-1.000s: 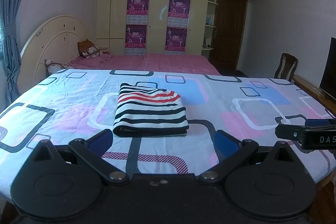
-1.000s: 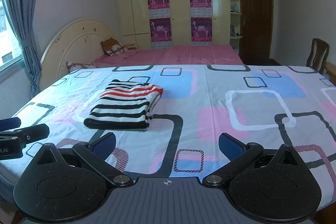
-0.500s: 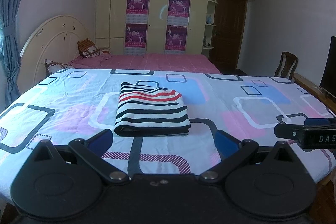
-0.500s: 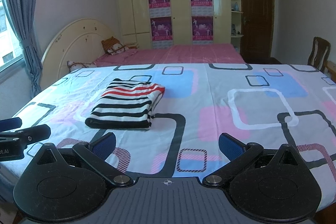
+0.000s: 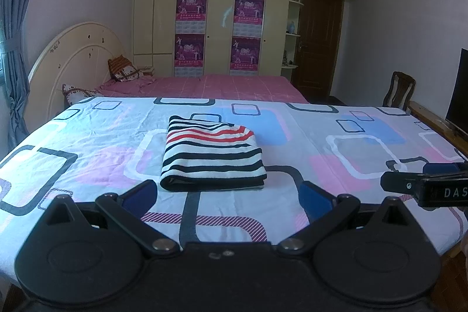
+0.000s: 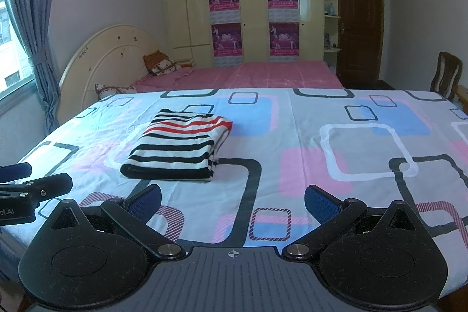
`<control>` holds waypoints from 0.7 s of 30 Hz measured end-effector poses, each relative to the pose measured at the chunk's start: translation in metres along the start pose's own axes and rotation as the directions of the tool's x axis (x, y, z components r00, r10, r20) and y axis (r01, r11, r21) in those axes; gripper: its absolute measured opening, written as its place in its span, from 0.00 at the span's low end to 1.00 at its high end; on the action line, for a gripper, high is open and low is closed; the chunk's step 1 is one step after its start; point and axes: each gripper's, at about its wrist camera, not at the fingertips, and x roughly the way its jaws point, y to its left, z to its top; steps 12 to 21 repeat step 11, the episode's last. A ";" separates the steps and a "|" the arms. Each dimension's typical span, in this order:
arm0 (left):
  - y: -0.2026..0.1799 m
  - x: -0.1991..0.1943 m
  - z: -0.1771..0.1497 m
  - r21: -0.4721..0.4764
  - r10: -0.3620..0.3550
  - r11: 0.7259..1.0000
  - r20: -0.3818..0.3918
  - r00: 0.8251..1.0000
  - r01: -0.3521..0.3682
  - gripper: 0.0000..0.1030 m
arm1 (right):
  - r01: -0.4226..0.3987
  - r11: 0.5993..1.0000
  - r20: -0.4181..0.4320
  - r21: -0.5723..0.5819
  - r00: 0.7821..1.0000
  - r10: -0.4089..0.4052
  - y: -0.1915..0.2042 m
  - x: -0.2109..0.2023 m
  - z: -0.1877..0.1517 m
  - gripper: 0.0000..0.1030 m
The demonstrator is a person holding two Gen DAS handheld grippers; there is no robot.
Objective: Fold small clothes
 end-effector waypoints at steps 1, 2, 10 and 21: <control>0.000 0.000 0.000 0.000 0.000 1.000 0.000 1.000 0.000 1.00 | -0.001 1.000 0.001 0.000 1.000 0.001 0.000 0.000 0.000 1.00; 0.000 0.000 0.000 0.003 0.000 1.000 0.002 1.000 0.000 1.00 | -0.001 1.000 0.001 -0.001 1.000 0.001 0.001 0.000 0.000 1.00; -0.002 -0.001 -0.001 0.024 -0.010 1.000 0.013 1.000 0.010 1.00 | -0.007 1.000 0.002 -0.005 1.000 0.007 0.001 -0.001 -0.001 1.00; -0.002 -0.001 -0.002 0.023 -0.011 1.000 0.010 1.000 0.011 1.00 | -0.008 1.000 0.001 -0.007 1.000 0.008 0.002 -0.001 -0.001 1.00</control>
